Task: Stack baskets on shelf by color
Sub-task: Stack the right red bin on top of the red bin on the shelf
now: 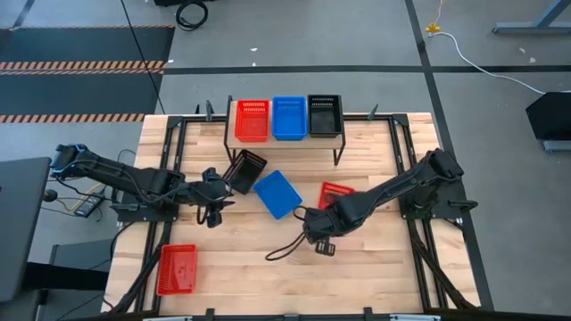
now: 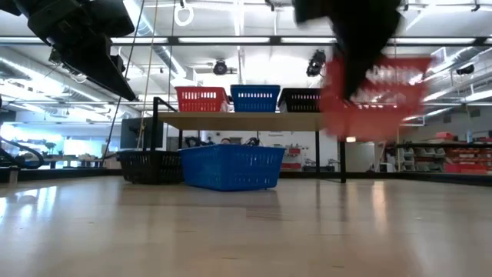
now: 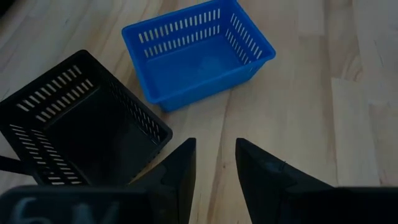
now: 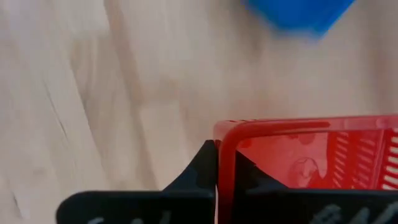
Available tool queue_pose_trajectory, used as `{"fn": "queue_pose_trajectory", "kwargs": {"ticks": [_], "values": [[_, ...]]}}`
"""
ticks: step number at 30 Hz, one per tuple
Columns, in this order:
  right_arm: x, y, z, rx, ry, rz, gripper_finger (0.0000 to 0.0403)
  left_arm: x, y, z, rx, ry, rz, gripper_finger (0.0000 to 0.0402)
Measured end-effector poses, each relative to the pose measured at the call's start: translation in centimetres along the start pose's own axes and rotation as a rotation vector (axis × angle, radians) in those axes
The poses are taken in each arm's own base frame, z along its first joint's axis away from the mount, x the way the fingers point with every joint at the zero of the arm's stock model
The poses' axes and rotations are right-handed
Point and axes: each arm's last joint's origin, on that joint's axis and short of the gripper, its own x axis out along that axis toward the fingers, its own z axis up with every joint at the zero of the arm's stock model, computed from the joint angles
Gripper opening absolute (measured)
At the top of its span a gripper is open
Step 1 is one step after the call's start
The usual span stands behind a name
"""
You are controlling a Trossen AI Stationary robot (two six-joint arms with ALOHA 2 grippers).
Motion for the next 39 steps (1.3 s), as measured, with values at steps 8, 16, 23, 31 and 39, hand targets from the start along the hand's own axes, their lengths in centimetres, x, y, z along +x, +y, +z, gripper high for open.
{"fn": "queue_pose_trajectory", "kwargs": {"ticks": [8,16,23,31,39], "values": [[-8.9,-2.1,6.1,-0.302,-0.348,-0.141,0.0003,0.0,0.0,0.1,-0.003,-0.011,-0.003,0.0119],[-12.0,-8.4,10.9,-0.469,-0.535,-0.181,0.0003,0.0,-0.1,0.4,-0.011,-0.039,-0.002,0.0119],[-12.1,-15.3,14.5,-0.489,-0.754,-0.138,0.0003,0.0,-0.1,0.7,-0.023,-0.078,0.018,0.0119],[-10.4,-21.4,16.8,-0.442,-0.887,-0.069,0.0003,-0.3,-0.5,2.5,-0.007,-0.254,-0.022,0.0119],[-5.8,-22.9,18.8,-0.447,-0.869,-0.056,0.0003,-0.9,-0.4,4.1,0.020,-0.437,0.084,0.0119]]}}
